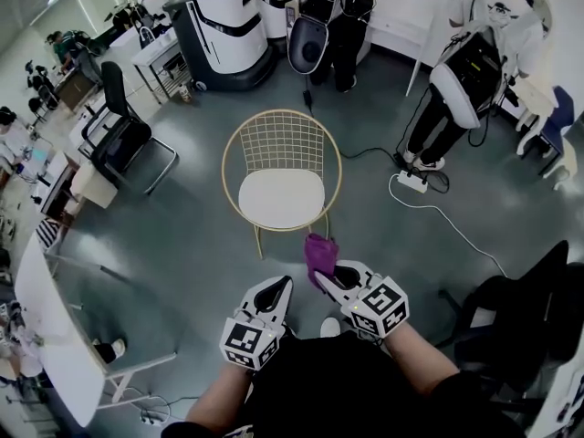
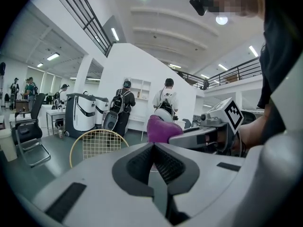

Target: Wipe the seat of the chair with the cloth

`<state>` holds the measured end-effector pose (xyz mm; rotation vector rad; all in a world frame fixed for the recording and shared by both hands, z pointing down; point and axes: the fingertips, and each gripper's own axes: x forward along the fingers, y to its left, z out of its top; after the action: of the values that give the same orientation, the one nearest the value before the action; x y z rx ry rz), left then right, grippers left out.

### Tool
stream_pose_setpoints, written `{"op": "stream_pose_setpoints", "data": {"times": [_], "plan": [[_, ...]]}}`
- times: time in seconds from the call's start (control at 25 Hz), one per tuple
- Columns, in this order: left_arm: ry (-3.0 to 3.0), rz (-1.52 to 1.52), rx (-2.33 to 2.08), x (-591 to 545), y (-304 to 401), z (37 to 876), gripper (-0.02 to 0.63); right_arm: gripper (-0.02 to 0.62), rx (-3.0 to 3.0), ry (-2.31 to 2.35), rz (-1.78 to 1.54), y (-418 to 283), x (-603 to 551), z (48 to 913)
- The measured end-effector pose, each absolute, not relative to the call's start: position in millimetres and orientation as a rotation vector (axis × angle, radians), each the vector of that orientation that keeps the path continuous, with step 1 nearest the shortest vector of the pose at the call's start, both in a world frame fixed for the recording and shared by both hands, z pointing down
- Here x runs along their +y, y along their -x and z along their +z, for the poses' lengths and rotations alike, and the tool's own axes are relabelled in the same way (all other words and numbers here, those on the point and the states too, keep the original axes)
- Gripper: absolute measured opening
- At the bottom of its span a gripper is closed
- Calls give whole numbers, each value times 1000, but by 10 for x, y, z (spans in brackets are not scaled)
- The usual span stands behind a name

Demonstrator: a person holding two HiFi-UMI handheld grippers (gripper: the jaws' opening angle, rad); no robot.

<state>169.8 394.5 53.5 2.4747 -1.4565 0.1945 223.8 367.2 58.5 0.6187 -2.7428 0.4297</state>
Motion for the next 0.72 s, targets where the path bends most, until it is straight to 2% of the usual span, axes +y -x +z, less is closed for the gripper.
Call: {"op": "stream_pose_setpoints", "data": {"times": [0.72], "plan": [[-2447,177,-1540,4130,-1792,467,11,60,-2758,-525,394,-2302,3886,572]]}}
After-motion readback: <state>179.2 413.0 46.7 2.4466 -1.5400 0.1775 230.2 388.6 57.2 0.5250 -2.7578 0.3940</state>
